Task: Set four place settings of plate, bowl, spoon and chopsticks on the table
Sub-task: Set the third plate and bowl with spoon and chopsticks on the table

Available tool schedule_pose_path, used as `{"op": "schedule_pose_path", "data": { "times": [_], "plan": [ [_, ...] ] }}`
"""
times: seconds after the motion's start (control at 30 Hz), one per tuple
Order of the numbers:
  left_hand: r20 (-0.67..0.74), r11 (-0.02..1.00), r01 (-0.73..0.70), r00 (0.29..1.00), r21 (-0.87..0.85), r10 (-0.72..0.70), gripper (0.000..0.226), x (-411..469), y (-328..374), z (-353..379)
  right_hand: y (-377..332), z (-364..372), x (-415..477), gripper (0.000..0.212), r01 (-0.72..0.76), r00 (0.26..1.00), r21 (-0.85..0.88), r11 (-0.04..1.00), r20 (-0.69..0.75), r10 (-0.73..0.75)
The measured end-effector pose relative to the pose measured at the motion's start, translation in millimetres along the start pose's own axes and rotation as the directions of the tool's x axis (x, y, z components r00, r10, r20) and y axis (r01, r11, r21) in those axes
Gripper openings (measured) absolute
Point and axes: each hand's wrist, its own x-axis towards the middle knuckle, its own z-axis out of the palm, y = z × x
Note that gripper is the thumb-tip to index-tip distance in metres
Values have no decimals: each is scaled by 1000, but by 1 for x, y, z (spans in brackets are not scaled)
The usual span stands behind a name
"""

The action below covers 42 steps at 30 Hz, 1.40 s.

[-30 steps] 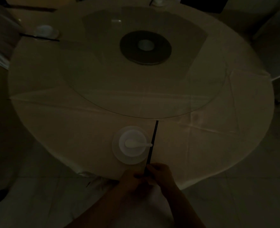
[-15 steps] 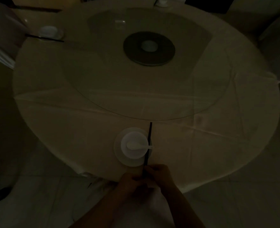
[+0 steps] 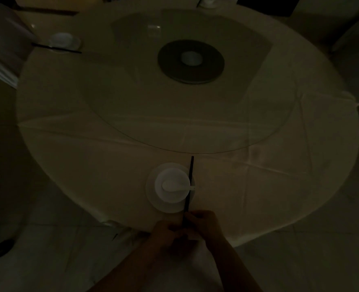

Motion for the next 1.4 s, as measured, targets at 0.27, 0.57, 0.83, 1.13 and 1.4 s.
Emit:
{"op": "schedule_pose_path", "data": {
  "times": [0.27,0.57,0.83,1.13,1.4],
  "plan": [
    [-12,999,-1,1000,49,1,10,-2,3,-5,0,0,-2,22,51,999,-43,998,12,-51],
    [-5,997,14,1000,79,-14,21,1,3,-6,-9,-2,-9,25,48,999,-28,998,13,-48],
    [-36,997,35,999,69,-32,18,-4,4,-7,-9,-1,-10,20,-13,1000,-74,997,4,13],
    [-208,823,19,971,567,121,32,-45,0,-91,-16,-21,-24,38,52,969,-710,703,-134,-206],
    [-410,705,-41,789,708,458,19,-138,40,-228,-132,40,-82,12,551,683,-799,239,268,-679]
  ]
}}
